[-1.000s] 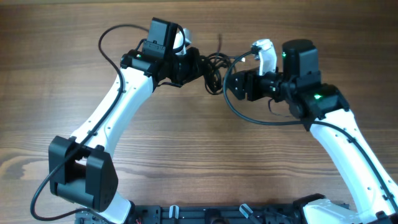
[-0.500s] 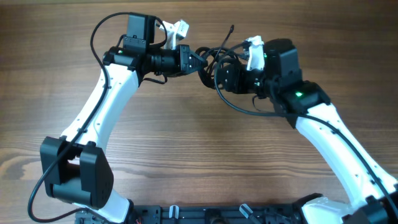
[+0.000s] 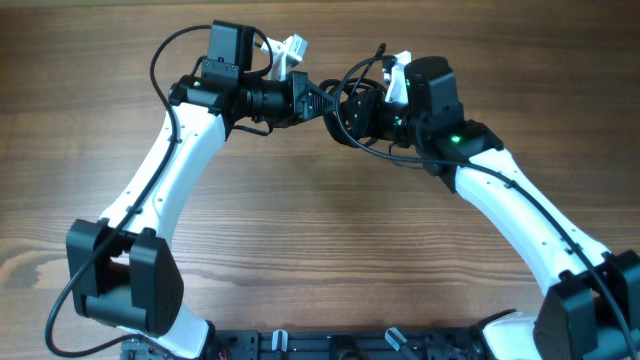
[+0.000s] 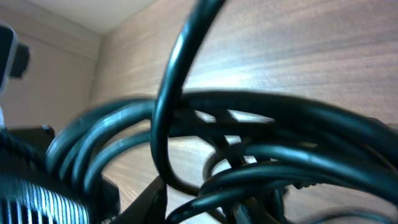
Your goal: Untangle cables
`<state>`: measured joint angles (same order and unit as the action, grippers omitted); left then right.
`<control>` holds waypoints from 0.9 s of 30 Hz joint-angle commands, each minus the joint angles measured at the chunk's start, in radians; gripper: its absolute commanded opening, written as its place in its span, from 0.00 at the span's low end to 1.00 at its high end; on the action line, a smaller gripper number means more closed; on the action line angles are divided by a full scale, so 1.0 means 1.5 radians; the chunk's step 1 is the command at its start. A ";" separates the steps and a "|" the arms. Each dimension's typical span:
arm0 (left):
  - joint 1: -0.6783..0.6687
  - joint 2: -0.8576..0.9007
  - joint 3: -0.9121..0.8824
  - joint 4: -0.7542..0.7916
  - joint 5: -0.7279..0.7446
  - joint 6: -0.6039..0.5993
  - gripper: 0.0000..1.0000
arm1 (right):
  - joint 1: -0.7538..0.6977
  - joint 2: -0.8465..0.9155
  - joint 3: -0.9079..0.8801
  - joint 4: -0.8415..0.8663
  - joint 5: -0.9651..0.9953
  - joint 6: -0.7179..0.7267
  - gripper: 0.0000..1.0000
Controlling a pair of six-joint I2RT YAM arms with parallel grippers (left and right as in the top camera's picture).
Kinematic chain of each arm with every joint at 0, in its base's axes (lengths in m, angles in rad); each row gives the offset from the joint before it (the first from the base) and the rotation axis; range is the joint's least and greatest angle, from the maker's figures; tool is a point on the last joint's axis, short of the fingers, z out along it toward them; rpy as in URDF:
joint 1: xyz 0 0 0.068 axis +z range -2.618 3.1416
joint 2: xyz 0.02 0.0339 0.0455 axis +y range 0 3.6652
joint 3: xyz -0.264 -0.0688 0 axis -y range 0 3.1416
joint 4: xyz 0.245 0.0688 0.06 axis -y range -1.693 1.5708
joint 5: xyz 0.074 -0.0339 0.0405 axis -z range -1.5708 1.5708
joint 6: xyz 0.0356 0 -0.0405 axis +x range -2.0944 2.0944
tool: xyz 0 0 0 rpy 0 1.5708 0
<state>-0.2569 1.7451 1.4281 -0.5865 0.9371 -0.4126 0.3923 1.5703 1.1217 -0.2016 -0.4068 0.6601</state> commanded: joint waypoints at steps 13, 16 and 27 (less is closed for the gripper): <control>-0.002 0.003 0.008 -0.032 -0.053 -0.027 0.04 | -0.071 -0.018 0.011 0.028 -0.050 -0.009 0.04; -0.001 0.003 0.008 -0.079 -0.182 -0.027 0.04 | -0.137 -0.079 0.011 0.015 -0.155 -0.036 0.04; -0.001 0.003 0.008 -0.109 -0.296 -0.024 0.04 | -0.283 -0.169 0.011 -0.167 -0.138 -0.096 0.04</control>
<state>-0.2741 1.7454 1.4342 -0.7261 0.6540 -0.4541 0.0200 1.3399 1.1210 -0.4183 -0.6796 0.5743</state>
